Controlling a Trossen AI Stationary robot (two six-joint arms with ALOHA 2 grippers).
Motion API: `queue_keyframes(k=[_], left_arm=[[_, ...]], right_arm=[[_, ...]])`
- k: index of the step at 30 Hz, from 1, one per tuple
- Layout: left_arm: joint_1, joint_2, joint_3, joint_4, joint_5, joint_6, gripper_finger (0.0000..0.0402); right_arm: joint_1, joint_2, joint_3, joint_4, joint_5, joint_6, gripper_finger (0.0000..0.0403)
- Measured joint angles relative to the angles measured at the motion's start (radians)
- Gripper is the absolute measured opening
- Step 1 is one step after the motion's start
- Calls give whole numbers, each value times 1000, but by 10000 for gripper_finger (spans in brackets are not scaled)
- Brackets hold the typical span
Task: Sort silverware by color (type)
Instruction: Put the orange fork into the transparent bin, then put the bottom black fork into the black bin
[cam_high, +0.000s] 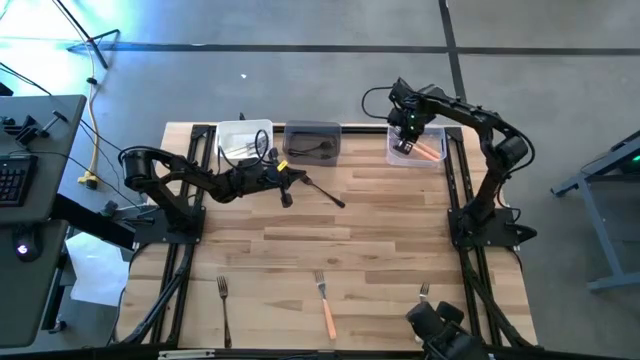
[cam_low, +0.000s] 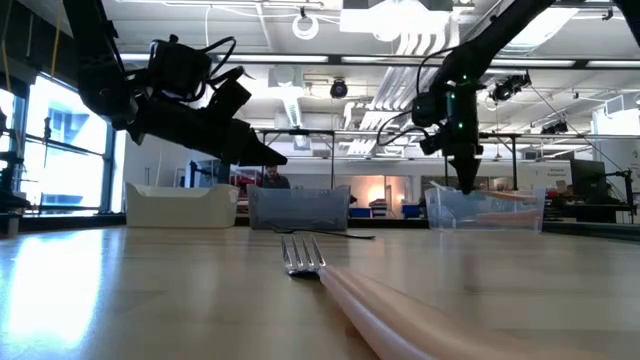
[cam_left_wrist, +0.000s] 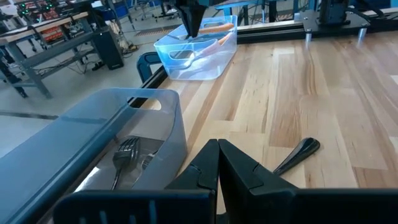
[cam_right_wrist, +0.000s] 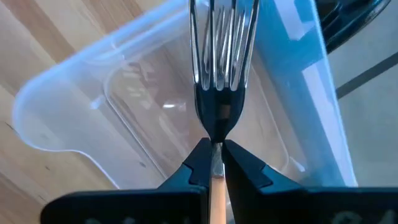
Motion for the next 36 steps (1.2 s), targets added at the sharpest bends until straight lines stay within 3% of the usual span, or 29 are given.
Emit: queue_keyframes(k=[16,26,29,32,36], left_arm=[[3,0,0,-2,-4,1,0],[3,0,0,-3,-12,0,0],[3,0,0,-2,-18,0,0],[3,0,0,-4,-26,0,0],[3,0,0,-13,-26,-26,0]], right_arm=[[-16,83,-1,11,38,16,27],[-10,83,102,-80,111,60,151],[-2,78,165,-153,121,73,171],[15,36,215,-190,121,78,158],[38,-88,186,-99,68,129,97]])
